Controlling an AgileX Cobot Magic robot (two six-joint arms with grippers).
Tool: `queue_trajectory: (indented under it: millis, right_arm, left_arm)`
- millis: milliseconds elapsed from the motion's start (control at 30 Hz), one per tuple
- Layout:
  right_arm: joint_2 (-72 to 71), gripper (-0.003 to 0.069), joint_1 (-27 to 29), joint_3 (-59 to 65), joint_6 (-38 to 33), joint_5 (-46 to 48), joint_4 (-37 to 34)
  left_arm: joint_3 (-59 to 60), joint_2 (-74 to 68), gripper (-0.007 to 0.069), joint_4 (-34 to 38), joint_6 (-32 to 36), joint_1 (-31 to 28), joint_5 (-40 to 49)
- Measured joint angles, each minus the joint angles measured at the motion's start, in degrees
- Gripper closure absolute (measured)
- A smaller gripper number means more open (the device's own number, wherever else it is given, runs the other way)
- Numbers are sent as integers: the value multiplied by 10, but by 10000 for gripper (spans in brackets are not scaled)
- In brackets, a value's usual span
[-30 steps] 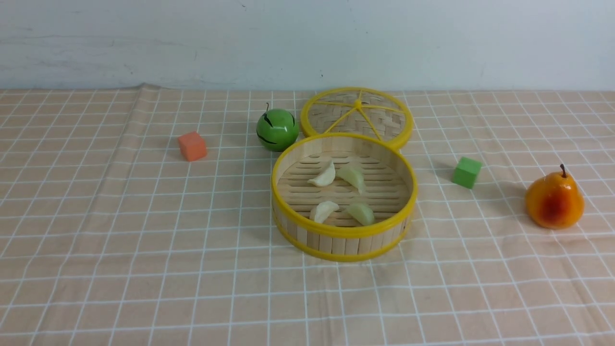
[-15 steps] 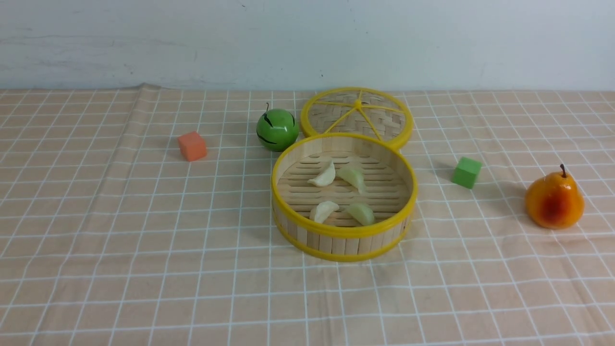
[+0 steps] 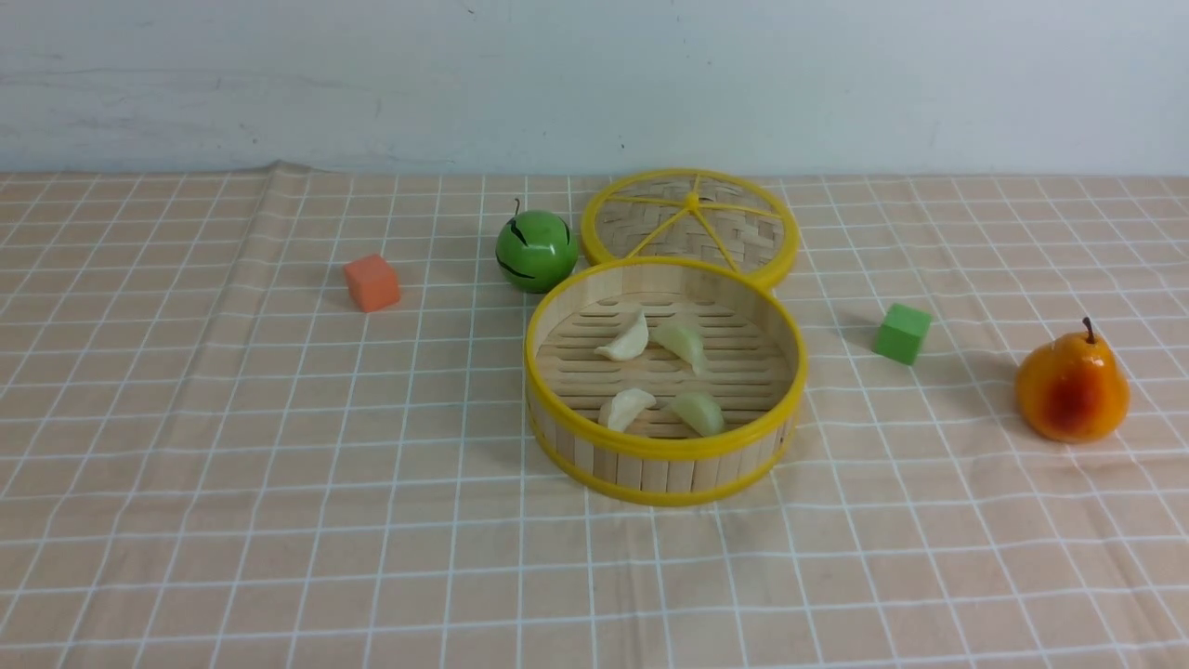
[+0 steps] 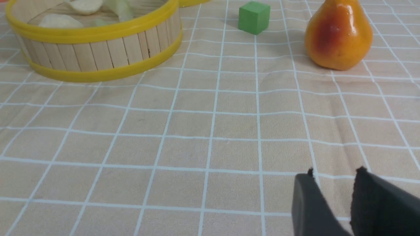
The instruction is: Put the dumplings into the steamer on the table with the brown tablecloth.
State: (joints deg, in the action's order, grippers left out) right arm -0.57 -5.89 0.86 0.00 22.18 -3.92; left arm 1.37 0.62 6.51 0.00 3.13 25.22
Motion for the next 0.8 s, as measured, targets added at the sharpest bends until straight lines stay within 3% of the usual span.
queue_trajectory:
  millis: [800]
  right_arm:
    - [0,425,0,0,0,0,0]
  left_arm:
    - [0,0,607,0,0,0,0]
